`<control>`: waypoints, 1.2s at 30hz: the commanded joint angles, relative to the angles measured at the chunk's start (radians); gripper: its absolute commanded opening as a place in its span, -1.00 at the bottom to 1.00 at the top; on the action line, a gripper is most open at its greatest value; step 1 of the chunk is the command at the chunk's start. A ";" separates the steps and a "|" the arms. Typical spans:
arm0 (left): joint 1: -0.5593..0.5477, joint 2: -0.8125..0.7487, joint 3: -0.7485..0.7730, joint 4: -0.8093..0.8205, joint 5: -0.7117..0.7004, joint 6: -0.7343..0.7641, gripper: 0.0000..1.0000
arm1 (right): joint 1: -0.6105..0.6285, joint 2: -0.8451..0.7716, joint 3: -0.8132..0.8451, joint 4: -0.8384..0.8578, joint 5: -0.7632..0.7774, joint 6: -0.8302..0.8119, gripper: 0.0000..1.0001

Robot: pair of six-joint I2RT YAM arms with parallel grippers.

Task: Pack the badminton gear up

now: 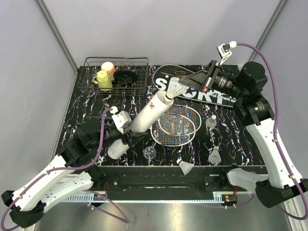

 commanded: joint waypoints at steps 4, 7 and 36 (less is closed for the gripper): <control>0.000 0.006 0.038 0.145 0.051 -0.003 -0.60 | 0.113 0.029 0.002 0.025 0.023 -0.033 -1.00; 0.000 0.001 0.037 0.149 0.040 0.000 -0.60 | 0.138 0.053 0.023 -0.081 0.028 -0.145 -0.32; 0.000 -0.063 -0.012 0.119 -0.309 0.023 -0.62 | 0.251 -0.086 0.024 -0.233 0.420 -0.394 1.00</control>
